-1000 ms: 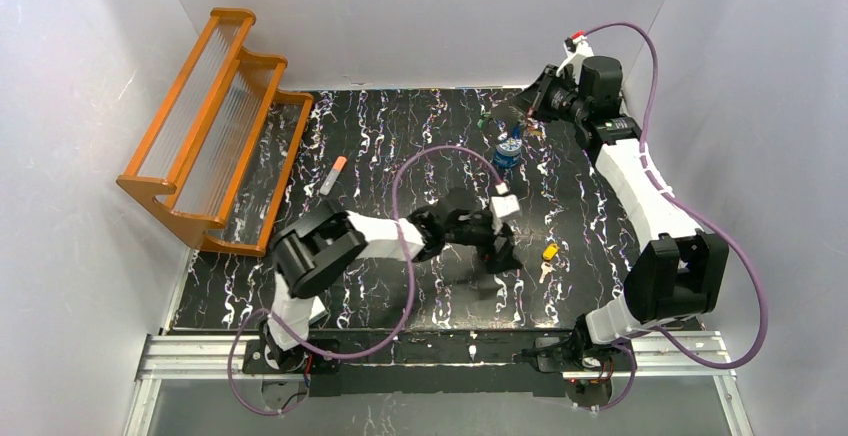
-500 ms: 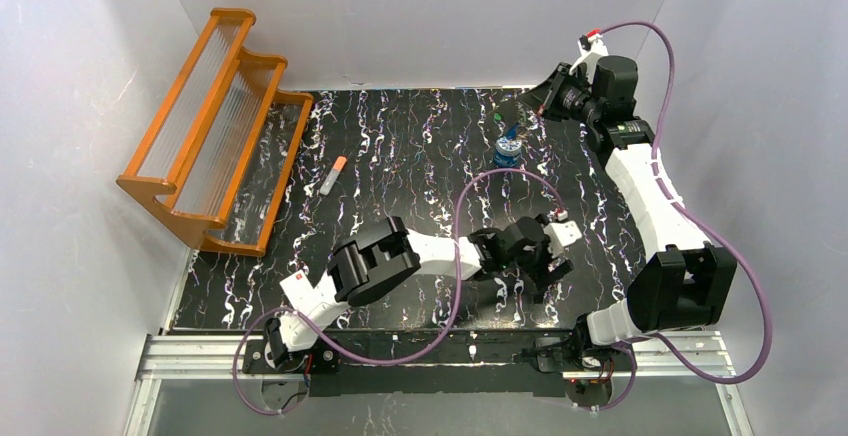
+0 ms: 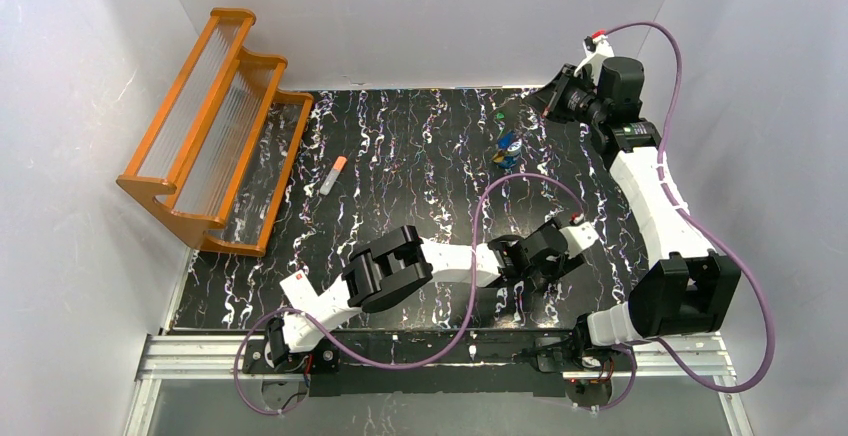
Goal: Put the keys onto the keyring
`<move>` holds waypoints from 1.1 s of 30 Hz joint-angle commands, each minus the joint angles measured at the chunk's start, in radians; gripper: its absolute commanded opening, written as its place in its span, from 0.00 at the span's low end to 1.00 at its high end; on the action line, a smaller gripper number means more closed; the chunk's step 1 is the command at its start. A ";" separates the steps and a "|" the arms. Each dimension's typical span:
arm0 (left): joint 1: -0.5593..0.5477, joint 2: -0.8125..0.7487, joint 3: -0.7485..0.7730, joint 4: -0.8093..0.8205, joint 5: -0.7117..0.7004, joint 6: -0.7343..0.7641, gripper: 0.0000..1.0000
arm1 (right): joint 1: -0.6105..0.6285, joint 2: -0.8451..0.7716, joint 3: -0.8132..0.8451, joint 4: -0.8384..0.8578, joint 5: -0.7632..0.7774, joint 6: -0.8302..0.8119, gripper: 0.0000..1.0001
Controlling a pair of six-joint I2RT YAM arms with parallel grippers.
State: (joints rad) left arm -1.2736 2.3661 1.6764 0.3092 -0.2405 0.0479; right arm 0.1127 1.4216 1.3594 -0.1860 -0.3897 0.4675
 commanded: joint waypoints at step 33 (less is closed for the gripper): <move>0.226 -0.657 -0.854 -0.133 -0.065 -0.169 0.25 | -0.004 -0.038 -0.013 0.040 -0.053 0.005 0.01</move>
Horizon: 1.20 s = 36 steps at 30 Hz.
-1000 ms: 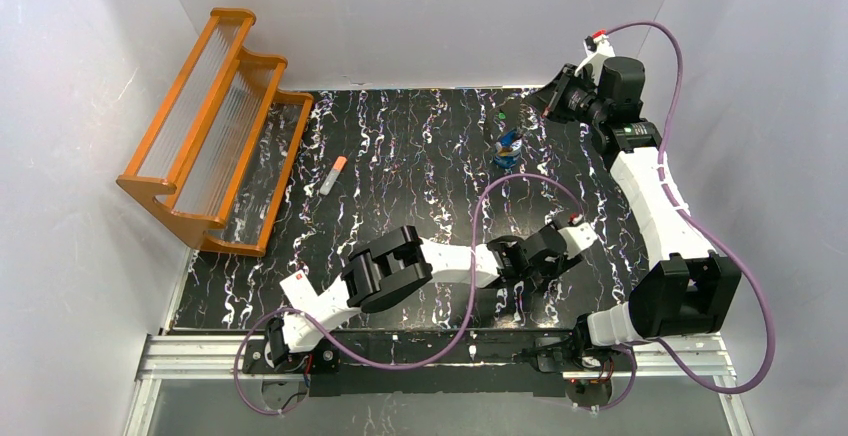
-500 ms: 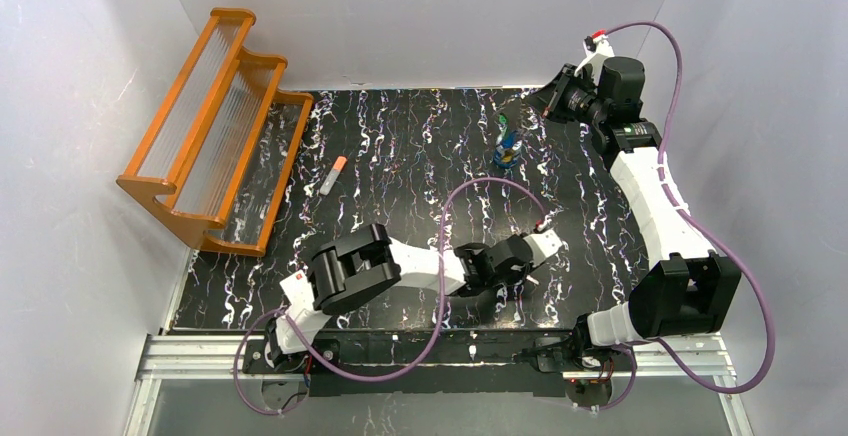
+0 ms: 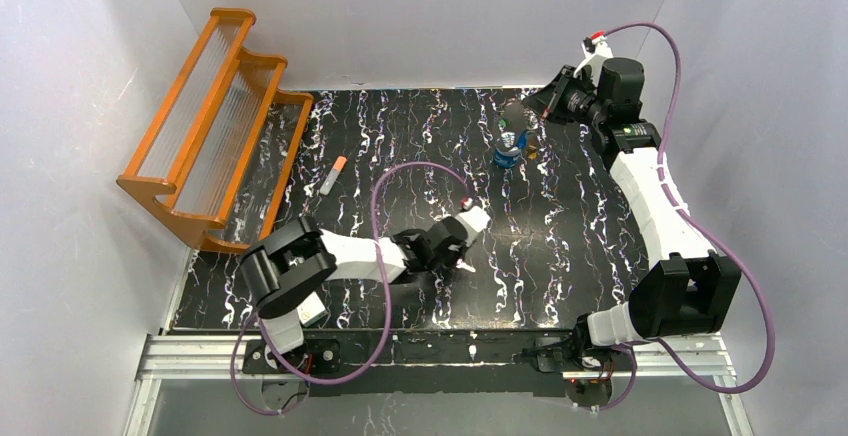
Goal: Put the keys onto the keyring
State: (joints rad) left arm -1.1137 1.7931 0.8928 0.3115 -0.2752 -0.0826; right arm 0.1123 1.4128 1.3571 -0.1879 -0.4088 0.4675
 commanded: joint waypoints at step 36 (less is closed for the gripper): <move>0.247 -0.551 -0.425 0.125 0.358 -0.222 0.47 | 0.109 -0.115 -0.432 -0.171 -0.156 -0.190 0.01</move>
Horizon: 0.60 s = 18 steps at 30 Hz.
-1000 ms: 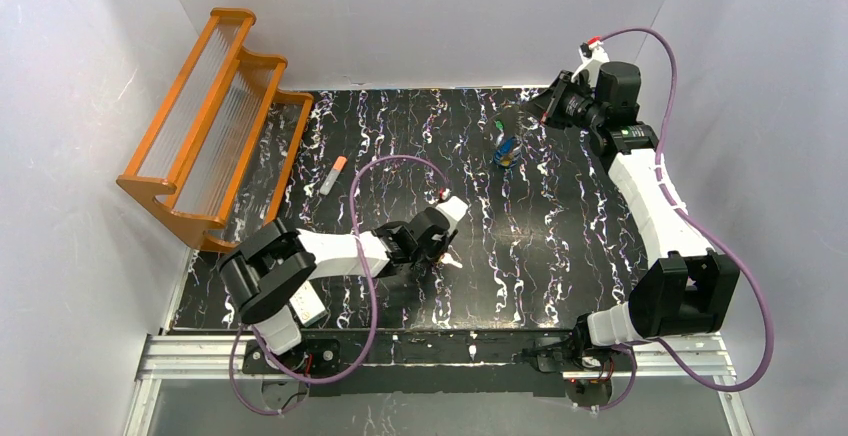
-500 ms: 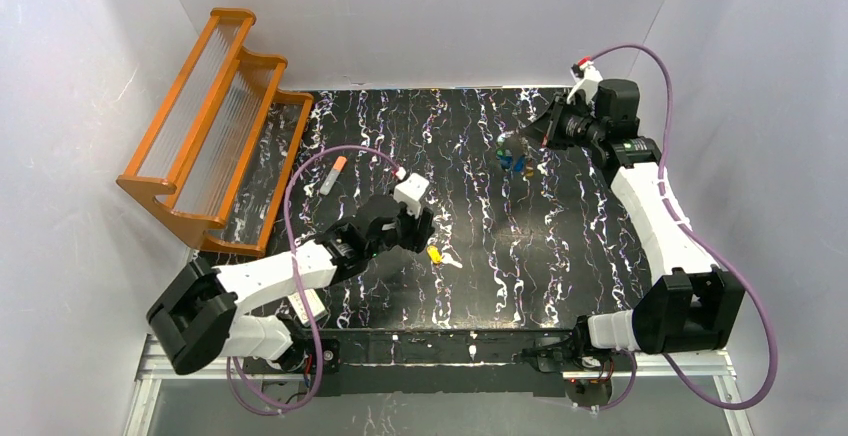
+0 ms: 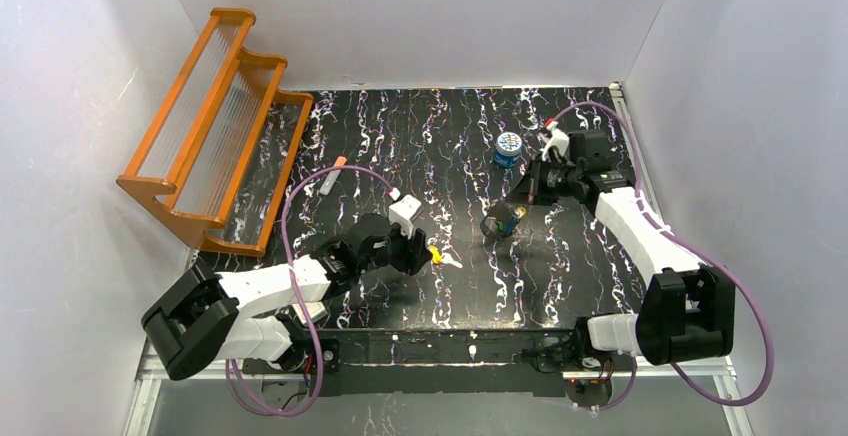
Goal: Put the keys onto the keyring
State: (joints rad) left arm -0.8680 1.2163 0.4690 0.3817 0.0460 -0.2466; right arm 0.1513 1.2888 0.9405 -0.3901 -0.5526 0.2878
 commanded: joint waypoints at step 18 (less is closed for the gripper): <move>0.001 0.176 0.010 0.157 0.124 -0.110 0.34 | 0.200 0.117 -0.034 -0.024 0.108 -0.073 0.01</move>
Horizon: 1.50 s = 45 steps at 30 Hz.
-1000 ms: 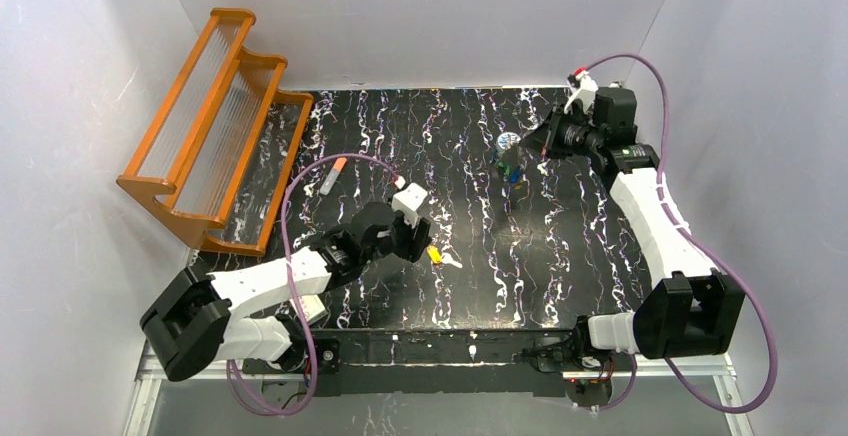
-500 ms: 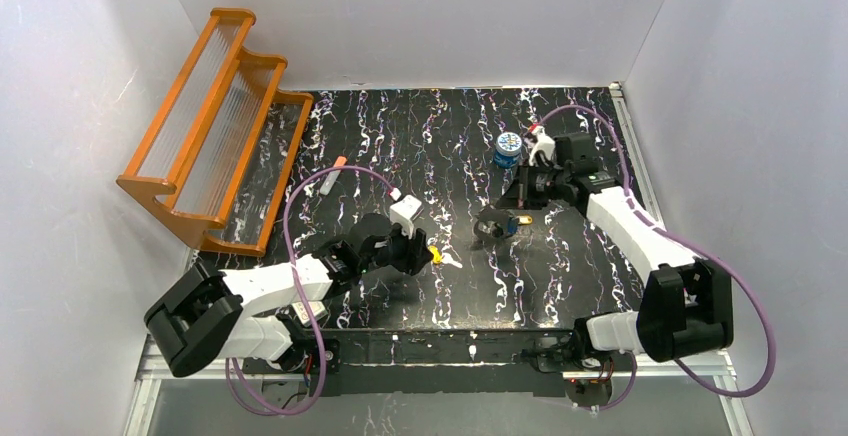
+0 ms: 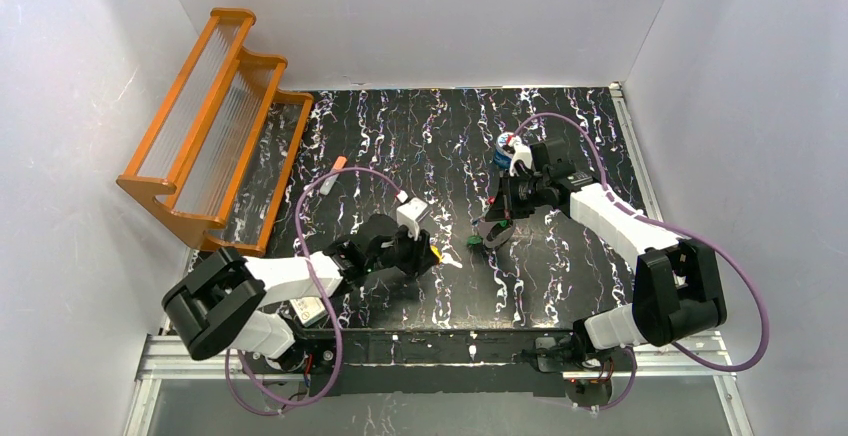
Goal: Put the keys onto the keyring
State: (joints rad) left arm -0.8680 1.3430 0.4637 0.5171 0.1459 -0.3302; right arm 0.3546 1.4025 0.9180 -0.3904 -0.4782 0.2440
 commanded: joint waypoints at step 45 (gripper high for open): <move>0.066 0.257 0.064 0.120 0.116 -0.197 0.19 | 0.000 0.038 0.000 -0.036 0.016 -0.050 0.01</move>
State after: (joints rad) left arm -0.8066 1.5940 0.5129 0.6346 0.2352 -0.5507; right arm 0.3557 1.4307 0.9180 -0.4030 -0.4801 0.2192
